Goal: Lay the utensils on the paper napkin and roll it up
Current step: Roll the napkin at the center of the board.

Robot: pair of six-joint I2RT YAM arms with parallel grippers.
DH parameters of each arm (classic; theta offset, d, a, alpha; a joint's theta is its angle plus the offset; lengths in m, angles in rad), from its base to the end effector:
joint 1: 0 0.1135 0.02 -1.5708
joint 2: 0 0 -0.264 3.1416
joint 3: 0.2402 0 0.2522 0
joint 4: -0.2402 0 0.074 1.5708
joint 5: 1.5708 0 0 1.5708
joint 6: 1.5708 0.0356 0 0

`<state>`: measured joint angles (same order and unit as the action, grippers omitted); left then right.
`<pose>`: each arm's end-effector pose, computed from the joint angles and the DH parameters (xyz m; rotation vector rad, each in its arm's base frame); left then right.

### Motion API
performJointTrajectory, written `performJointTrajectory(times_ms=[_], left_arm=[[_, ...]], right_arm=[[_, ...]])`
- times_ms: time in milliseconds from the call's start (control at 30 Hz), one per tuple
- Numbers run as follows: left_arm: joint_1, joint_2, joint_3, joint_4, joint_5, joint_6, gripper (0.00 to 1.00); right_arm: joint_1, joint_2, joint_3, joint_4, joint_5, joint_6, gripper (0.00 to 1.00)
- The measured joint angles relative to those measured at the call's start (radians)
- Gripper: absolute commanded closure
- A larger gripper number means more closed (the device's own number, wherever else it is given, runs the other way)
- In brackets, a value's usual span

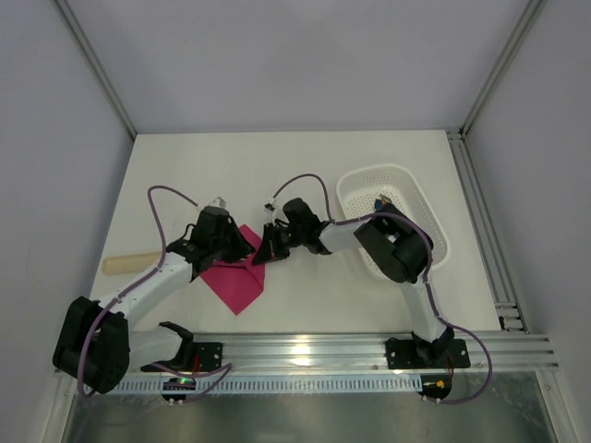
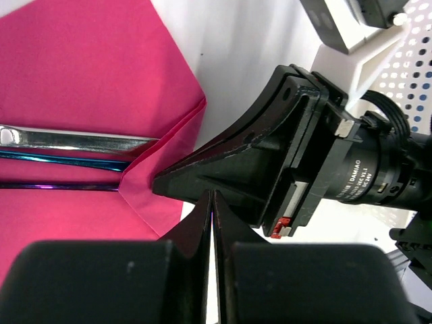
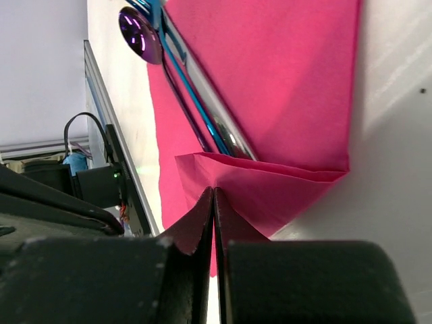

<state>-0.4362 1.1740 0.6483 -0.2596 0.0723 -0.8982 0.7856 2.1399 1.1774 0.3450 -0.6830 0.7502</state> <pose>0.2141 -0.1026 0.2085 -0.5307 2.4185 -0.7050 0.2912 0.3231 0.1103 -0.4967 2.4603 1.5167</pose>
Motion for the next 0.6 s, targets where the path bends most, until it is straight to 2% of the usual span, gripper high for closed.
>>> performJointTrajectory(times_ms=[600], left_arm=[[0.000,0.101,-0.093,0.104,-0.055,0.013,1.00]], right_arm=[[-0.023,0.008,-0.039,0.048,0.000,0.025,0.96]])
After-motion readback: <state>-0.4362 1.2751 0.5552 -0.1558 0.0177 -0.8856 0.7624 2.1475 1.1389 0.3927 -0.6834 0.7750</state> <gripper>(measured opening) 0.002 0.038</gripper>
